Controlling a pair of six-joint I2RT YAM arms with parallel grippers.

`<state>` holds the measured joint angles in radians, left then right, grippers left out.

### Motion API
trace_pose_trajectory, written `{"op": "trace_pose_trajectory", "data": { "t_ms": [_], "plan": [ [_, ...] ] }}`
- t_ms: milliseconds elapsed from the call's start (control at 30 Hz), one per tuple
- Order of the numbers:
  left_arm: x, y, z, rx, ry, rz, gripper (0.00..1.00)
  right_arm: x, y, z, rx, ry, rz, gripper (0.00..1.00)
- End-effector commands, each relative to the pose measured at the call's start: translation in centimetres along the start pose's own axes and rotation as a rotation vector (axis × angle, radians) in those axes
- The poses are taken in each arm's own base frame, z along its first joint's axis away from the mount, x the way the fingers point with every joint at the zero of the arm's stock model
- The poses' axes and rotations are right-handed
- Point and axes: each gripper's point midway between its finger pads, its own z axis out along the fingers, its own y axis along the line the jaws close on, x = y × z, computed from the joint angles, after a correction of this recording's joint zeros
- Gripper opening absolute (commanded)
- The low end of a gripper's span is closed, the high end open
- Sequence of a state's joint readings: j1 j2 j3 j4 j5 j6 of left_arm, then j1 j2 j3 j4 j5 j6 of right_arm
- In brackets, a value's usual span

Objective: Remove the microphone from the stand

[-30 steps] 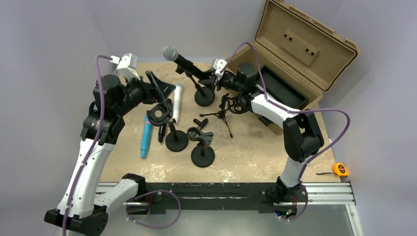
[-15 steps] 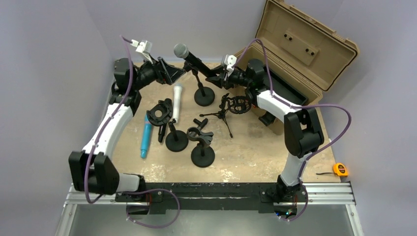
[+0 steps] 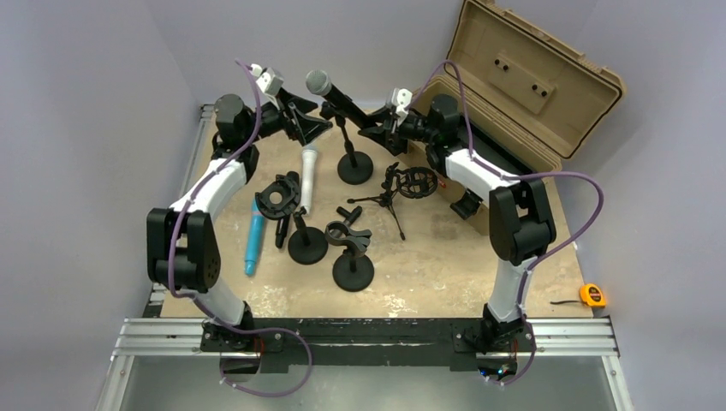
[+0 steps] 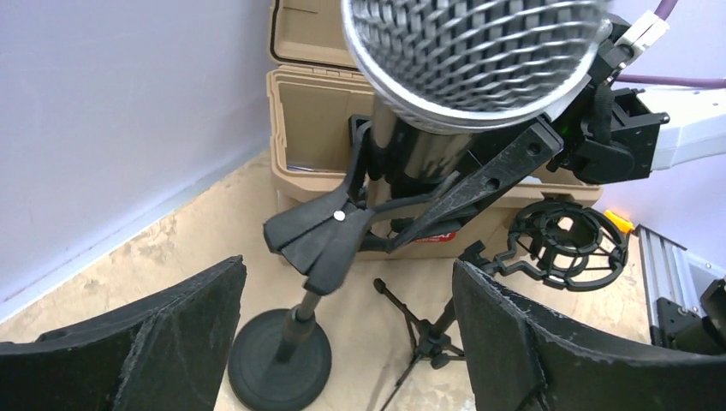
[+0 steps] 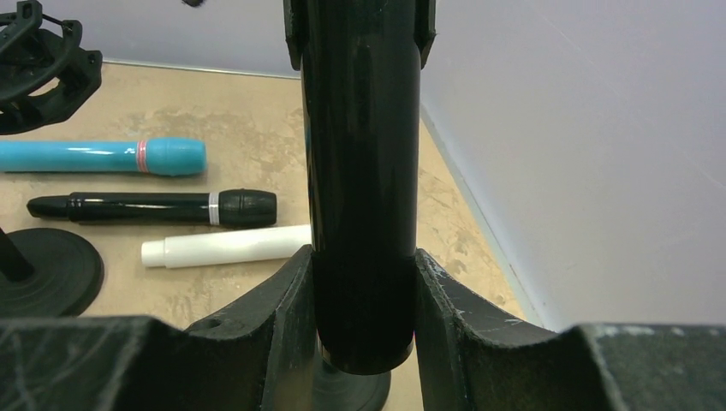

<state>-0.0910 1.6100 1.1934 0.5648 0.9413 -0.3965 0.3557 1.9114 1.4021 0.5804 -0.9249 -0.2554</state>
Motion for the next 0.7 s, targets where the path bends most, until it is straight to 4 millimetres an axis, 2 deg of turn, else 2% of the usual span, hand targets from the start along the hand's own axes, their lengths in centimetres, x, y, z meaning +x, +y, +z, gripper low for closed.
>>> {"op": "trace_pose_trajectory", "data": {
  "t_ms": [0,233,533,667],
  "plan": [
    [-2.3,-0.2,1.3,0.140,-0.041,0.160,0.88,1.5,0.0,-0.2,-0.038,0.036,0.030,0.00],
    [-1.8,1.3,2.9,0.210,-0.049,0.158,0.86,2.4,-0.3,-0.1,-0.041,0.062,0.039,0.00],
    [-2.5,1.1,4.2,0.301,-0.065,0.143,0.80,3.1,-0.6,0.0,-0.046,0.078,0.044,0.00],
    [-1.8,0.8,4.4,0.325,-0.050,0.127,0.74,3.3,-0.6,0.0,-0.048,0.077,0.047,0.00]
  ]
}}
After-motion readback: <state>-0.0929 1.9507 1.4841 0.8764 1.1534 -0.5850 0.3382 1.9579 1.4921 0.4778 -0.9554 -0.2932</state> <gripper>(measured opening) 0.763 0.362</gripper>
